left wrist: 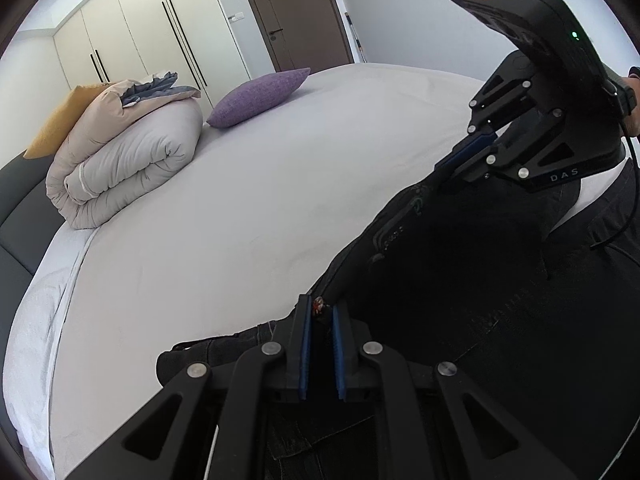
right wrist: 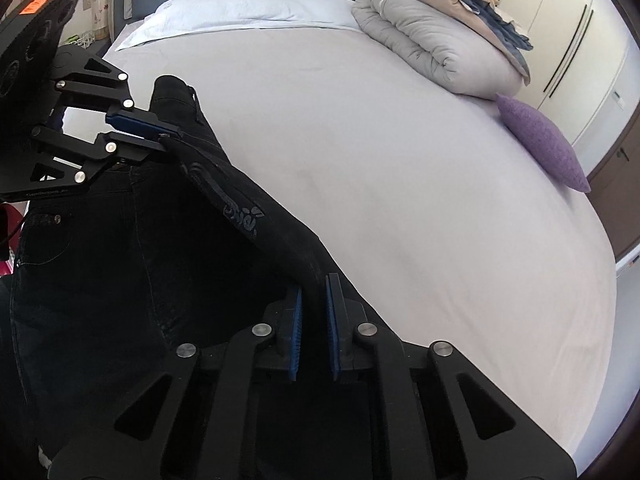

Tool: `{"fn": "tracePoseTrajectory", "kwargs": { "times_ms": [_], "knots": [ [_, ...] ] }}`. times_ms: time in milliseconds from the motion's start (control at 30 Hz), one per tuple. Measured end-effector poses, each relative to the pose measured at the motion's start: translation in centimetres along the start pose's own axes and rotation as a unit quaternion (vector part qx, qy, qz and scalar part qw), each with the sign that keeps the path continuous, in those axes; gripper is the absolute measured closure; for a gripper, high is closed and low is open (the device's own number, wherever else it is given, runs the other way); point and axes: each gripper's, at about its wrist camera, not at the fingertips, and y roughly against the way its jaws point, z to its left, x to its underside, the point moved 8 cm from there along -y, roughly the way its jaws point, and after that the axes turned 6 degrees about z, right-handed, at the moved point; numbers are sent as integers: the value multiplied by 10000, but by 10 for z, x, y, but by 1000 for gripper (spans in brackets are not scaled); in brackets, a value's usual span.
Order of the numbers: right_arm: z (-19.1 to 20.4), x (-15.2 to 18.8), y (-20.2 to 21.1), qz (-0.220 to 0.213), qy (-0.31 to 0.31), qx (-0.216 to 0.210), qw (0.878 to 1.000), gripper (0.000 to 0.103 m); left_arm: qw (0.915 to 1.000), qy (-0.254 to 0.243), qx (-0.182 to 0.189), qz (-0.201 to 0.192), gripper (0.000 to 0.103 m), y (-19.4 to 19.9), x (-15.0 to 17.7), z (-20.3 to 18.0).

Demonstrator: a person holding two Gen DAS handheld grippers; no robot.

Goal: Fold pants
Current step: 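Grasp the waistband with both grippers and fold it over onto the legs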

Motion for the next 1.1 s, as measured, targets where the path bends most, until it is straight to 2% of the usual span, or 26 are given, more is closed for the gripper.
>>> {"fn": "tracePoseTrajectory", "kwargs": {
  "times_ms": [67, 133, 200, 233, 267, 300, 367, 467, 633, 767, 833, 967, 1100],
  "knots": [
    [5, 6, 10, -57, 102, 30, 9999, 98, 10000, 19, 1, -18, 93, 7, 3, -1],
    [19, 5, 18, -126, 373, 248, 9989, 99, 10000, -27, -48, -15, 93, 14, 7, -3],
    [43, 8, 24, -147, 1169, 849, 9894, 99, 9999, -92, -117, 11, 93, 22, 13, -5],
    [56, 14, 25, -132, 1642, 1184, 9792, 100, 9998, -121, -129, 27, 93, 26, 18, -5],
    [72, 17, 23, -117, 2193, 1588, 9626, 100, 9998, -146, -123, 48, 93, 30, 23, -7],
    [92, 26, 18, -61, 3041, 2150, 9280, 100, 9997, -185, -130, 66, 93, 35, 30, -12],
    [126, 47, 6, -7, 4239, 2715, 8640, 100, 9992, -337, -183, 83, 93, 42, 41, -20],
    [157, 70, -5, 80, 4849, 2786, 8290, 100, 9971, -722, -223, 114, 93, 51, 62, -42],
    [192, 96, -9, 225, 5408, 2814, 7924, 100, 9872, -1498, -431, 333, 93, 59, 100, -81],
    [219, 106, -1, 342, 5724, 2675, 7744, 100, 9828, -1763, -364, 416, 93, 66, 124, -102],
    [229, 115, 4, 383, 5813, 2599, 7701, 100, 9813, -1838, -318, 468, 93, 70, 135, -109],
    [245, 119, 13, 470, 5882, 2391, 7712, 100, 9772, -2019, -236, 612, 94, 75, 156, -118],
    [264, 113, 18, 393, 5793, 2229, 7831, 100, 9745, -2091, -316, 752, 97, 81, 172, -112]
  ]
}}
